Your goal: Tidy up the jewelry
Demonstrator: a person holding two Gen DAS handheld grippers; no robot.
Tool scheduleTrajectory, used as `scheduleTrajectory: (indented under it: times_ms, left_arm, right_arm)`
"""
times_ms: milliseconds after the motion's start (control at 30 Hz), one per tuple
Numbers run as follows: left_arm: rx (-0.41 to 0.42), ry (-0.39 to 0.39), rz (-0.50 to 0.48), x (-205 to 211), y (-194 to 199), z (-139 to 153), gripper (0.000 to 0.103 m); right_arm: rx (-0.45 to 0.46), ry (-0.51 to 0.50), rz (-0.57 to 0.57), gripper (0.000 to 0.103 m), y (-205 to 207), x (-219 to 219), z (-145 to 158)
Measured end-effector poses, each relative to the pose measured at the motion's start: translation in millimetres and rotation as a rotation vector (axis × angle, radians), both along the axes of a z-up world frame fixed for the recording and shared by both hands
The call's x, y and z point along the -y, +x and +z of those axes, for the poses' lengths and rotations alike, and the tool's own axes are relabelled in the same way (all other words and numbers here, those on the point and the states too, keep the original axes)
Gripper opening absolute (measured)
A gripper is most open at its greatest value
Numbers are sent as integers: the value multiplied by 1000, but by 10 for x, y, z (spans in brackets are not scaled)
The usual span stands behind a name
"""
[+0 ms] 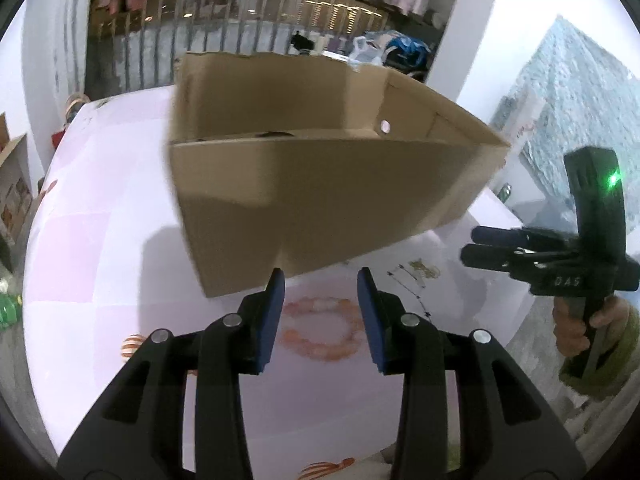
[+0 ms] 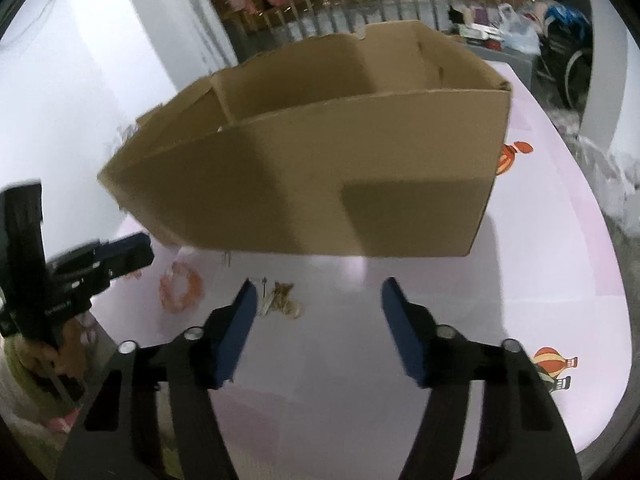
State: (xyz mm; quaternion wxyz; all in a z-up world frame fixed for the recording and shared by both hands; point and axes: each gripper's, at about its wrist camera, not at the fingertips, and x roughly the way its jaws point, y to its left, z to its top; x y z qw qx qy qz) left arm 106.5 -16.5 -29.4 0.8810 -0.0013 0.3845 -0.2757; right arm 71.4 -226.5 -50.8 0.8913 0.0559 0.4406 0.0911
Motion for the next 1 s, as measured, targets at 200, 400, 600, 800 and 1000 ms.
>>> scheduleTrajectory:
  times_ms: [200,400,600,800,1000]
  left_arm:
    - [26,94,-73,374,-52,-81,36]
    - [58,170,-74,606,18,-141,36]
    - [26,189,-3,708,103,-227,32]
    - [37,187,155,791,112,-263,29]
    - [97,234,220,857,78,-289,17]
  right_arm:
    - [-4,-58,55,42,23,-111,-59]
    - [1,-71,71,42,42,-165,-73]
    - [-3,-50,47,42,43,-112,-93]
    - [-10,-29,25,42,66,-106,-122]
    - [-2,-23,13,42,63,-95,-111]
